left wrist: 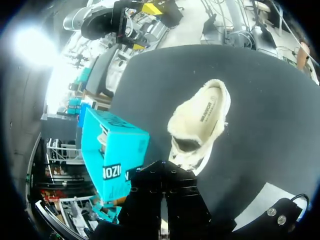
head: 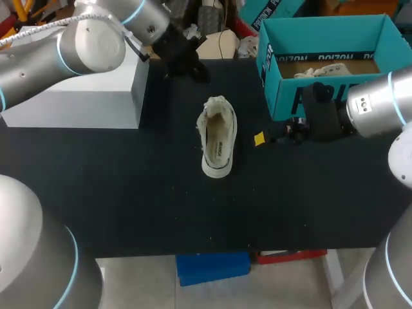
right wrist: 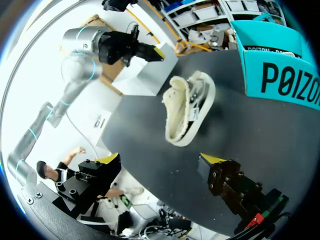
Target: Take the shoe out of the shoebox, open the shoe tongue, remove and reinsert the insole, then place the shoe into the shoebox
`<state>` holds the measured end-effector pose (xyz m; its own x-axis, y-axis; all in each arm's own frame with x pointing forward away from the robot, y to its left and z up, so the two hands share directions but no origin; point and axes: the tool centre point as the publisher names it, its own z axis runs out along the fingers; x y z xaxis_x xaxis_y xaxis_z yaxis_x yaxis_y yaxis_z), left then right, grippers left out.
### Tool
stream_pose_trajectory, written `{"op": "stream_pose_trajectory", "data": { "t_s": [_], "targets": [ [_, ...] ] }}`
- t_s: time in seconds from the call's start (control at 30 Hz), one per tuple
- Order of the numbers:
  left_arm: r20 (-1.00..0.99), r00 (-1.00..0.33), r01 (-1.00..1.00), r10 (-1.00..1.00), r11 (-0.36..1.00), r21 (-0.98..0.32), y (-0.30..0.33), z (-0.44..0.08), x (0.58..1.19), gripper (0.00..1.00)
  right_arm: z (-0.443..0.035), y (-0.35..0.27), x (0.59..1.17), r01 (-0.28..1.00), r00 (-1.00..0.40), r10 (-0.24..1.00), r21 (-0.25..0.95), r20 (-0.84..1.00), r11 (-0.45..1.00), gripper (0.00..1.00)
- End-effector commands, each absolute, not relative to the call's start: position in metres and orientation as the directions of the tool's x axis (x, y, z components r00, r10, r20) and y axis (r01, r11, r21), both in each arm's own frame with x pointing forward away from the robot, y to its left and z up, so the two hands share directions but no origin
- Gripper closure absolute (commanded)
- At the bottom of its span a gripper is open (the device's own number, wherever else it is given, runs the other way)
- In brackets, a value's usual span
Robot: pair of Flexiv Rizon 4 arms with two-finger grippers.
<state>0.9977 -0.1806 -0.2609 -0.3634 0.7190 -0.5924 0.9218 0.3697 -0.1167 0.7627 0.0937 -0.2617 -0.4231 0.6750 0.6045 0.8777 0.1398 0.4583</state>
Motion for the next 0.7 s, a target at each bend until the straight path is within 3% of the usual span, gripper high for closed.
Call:
{"op": "stream_pose_trajectory", "data": {
  "t_s": [0.03, 0.4, 0.7],
  "targets": [
    [-0.581, -0.372, 0.913, 0.724, 0.397, -0.091, -0.184, -0.281, 1.005, 1.00, -0.261, 0.094, 0.763, 0.878, -0.422, 0.676, 0.457, 0.604, 0.141, 0.00],
    [-0.513, -0.347, 0.937, 0.785, 0.317, -0.147, -0.202, -0.327, 1.017, 1.00, -0.261, 0.094, 0.763, 0.878, -0.422, 0.676, 0.457, 0.604, 0.141, 0.00],
    [-0.472, -0.316, 0.947, 0.823, 0.241, -0.212, -0.206, -0.339, 0.978, 1.00, -0.261, 0.094, 0.763, 0.878, -0.422, 0.676, 0.457, 0.604, 0.141, 0.00]
  ]
}}
